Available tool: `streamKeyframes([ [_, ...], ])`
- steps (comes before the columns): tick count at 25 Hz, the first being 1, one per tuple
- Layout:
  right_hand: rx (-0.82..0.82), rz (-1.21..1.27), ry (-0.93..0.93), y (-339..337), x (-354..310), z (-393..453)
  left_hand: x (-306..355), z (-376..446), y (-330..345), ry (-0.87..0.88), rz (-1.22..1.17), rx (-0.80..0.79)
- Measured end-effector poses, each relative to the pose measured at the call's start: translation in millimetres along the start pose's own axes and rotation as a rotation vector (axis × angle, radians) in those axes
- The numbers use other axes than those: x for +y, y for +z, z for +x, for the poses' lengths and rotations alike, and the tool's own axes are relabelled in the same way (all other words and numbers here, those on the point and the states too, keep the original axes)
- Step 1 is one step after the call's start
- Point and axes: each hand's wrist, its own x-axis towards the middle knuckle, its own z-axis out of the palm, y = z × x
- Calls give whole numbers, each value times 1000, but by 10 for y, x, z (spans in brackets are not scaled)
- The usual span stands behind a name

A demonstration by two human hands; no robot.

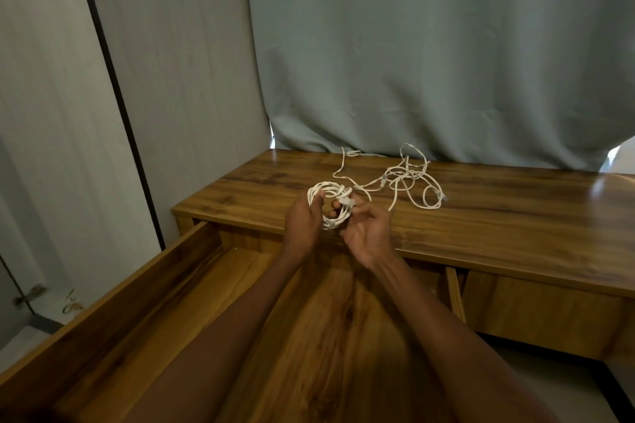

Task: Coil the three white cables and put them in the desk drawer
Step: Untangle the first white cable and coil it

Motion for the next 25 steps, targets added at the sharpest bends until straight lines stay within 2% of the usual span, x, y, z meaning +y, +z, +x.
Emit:
streamKeyframes([
  [2, 41, -170, -90, 46, 46, 12, 21, -4, 56, 13, 30, 8],
  [9, 440, -1122, -542, -128, 144, 31, 1, -1, 108, -9, 62, 7],
  [11, 544, -1282, -620, -122, 151, 43, -28, 17, 116, -44, 61, 3],
  [13, 606, -1339, -645, -76, 111, 15, -99, 51, 76, -104, 51, -9],
  [16, 535, -1273, -682, -33, 70, -5, -204, 95, -15, -144, 49, -29],
  [18, 505, -1134, -703, -10, 31, 28, -175, 102, -57, -143, 17, -53],
  [20, 519, -888, -664, 28, -56, 51, -96, 81, -63, -134, -68, -100],
  [23, 577, -491, -556, 16, -259, 68, 53, 22, -23, -111, -237, -253],
  [25, 603, -329, -415, -42, -323, 59, 126, -25, 16, -63, -315, -288],
])
